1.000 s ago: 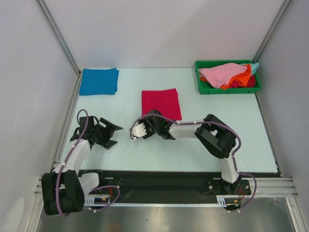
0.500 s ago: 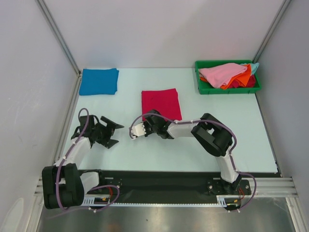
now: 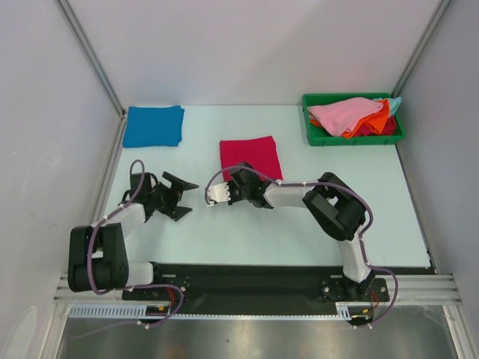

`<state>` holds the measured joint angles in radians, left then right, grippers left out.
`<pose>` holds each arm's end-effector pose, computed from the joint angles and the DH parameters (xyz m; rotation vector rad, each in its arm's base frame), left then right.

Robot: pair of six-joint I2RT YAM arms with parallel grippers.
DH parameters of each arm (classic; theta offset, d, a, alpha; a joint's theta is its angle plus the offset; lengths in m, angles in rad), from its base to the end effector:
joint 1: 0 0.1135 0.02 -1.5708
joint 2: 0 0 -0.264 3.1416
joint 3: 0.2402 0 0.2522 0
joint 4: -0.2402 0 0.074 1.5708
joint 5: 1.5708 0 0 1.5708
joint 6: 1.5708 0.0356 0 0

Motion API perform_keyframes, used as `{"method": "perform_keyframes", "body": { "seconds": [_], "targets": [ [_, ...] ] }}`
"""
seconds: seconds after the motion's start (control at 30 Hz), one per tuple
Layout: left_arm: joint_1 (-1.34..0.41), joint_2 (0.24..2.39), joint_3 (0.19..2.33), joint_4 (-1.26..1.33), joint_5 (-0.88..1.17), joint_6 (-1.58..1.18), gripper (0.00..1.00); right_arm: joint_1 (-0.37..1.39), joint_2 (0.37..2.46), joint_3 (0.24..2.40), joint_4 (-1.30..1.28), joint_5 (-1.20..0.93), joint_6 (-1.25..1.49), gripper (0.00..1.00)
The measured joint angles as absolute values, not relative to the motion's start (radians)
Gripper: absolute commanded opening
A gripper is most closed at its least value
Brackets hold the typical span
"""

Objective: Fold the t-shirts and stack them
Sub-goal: Neatly place the folded tshirt to the corner

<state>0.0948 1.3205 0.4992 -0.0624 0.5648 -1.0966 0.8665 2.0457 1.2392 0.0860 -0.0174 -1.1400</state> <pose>0.2322 0.0029 0.1504 -1.2291 2.2918 -1.1027 0.2818 0.3326 0.1407 -1.9393 1.2256 -0.1218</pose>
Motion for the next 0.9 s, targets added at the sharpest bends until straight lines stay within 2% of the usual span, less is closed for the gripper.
{"method": "perform_keyframes", "body": {
  "seconds": [0.37, 0.57, 0.9],
  "targets": [
    [-0.110, 1.625, 0.654, 0.270, 0.588, -1.259, 1.00, 0.848, 1.982, 1.239, 0.064, -0.015, -1.088, 0.00],
    [-0.154, 1.759, 0.764, 0.324, 0.587, -1.301, 1.00, 0.848, 1.981, 1.239, 0.065, -0.018, -1.047, 0.00],
    [-0.162, 1.859, 0.828, 0.332, 0.589, -1.333, 1.00, 0.844, 1.964, 1.239, 0.065, -0.045, -1.000, 0.00]
  ]
}}
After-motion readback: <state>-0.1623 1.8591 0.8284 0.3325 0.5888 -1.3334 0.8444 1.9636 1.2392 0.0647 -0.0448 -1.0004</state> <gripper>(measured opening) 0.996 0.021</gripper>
